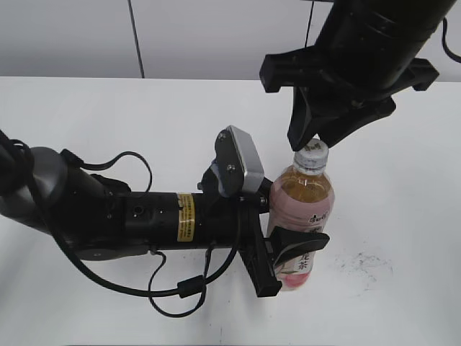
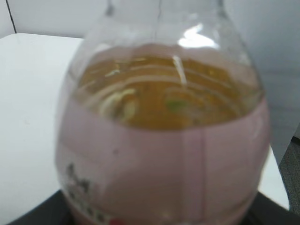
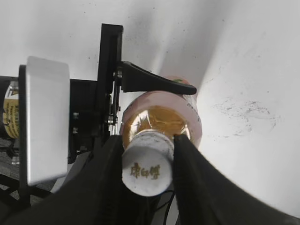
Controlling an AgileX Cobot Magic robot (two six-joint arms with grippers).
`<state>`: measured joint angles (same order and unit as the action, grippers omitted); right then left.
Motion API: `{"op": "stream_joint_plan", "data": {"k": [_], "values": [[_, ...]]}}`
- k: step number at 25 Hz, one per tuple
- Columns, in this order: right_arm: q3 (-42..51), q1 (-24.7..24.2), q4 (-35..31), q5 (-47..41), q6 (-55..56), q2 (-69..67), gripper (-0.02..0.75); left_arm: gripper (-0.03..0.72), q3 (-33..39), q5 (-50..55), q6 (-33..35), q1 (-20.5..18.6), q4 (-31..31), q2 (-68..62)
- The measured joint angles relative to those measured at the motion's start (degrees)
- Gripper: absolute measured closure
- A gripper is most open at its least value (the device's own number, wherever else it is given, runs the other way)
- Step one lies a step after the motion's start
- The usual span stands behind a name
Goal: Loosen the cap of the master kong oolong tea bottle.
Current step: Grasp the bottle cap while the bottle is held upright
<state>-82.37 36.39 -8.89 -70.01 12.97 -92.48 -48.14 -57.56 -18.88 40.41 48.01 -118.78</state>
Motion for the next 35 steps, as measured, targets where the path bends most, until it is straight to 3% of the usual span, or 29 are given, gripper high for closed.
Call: {"op": "stream_joint_plan", "data": {"k": [8, 18, 21, 26, 30, 32, 35], "values": [[0.0, 0.0, -1.3, 0.0, -17.3, 0.0, 0.486, 0.305, 0.0, 0.0, 0.1, 0.0, 0.1, 0.1], [-0.2, 0.0, -2.4, 0.1, -66.8, 0.0, 0.499, 0.305, 0.0, 0.0, 0.0, 0.0, -0.1, 0.1], [-0.2, 0.1, -2.8, 0.1, -75.4, 0.0, 0.510, 0.305, 0.0, 0.1, -0.1, 0.0, -0.1, 0.1], [-0.2, 0.2, -3.1, 0.1, -78.0, 0.0, 0.461, 0.305, 0.0, 0.1, -0.1, 0.0, -0.1, 0.1], [-0.4, 0.2, -3.3, 0.1, -74.3, 0.0, 0.355, 0.305, 0.0, 0.1, -0.1, 0.0, -0.1, 0.1], [-1.1, 0.2, -4.4, 0.1, -67.7, 0.3, 0.286, 0.305, 0.0, 0.1, -0.1, 0.0, -0.1, 0.1], [-3.6, 0.2, -5.5, -0.1, -47.2, 0.7, 0.215, 0.305, 0.0, 0.1, -0.1, 0.0, -0.1, 0.1]]}}
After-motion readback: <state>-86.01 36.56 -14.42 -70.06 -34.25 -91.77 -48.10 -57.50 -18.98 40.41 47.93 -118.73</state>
